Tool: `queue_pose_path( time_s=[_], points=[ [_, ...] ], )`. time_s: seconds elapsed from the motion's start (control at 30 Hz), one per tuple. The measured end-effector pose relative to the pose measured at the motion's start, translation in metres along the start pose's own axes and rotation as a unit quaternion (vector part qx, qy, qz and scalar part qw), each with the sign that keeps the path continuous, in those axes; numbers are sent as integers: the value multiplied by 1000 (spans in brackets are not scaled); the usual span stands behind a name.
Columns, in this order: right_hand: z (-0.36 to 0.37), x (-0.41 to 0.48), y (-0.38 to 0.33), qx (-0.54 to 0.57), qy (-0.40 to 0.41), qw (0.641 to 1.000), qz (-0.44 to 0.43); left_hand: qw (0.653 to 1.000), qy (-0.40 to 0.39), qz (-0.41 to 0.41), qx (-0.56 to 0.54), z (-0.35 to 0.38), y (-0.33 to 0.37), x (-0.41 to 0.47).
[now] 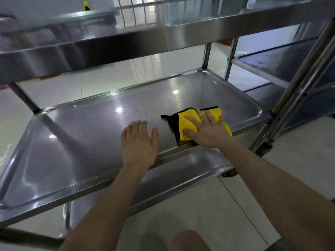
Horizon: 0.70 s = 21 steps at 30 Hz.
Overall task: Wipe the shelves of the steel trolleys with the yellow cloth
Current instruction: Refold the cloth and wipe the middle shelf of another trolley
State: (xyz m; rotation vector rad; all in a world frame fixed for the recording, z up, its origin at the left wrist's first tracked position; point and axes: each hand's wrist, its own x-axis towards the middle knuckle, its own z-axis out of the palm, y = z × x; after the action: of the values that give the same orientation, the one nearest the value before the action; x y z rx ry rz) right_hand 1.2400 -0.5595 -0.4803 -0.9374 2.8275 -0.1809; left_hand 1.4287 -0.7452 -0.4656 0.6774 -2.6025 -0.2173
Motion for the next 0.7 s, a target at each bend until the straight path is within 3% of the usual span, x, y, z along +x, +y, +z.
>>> queue_pose_path(
  time_s=[0.27, 0.43, 0.7],
  points=[
    [8, 3, 0, 10, 46, 999, 8, 999, -15, -1, 34, 44, 34, 22],
    [3, 0, -2, 8, 33, 999, 9, 998, -30, 29, 56, 38, 37, 18],
    [4, 1, 1, 0, 36, 999, 22, 997, -65, 28, 18, 41, 39, 19]
  ],
)
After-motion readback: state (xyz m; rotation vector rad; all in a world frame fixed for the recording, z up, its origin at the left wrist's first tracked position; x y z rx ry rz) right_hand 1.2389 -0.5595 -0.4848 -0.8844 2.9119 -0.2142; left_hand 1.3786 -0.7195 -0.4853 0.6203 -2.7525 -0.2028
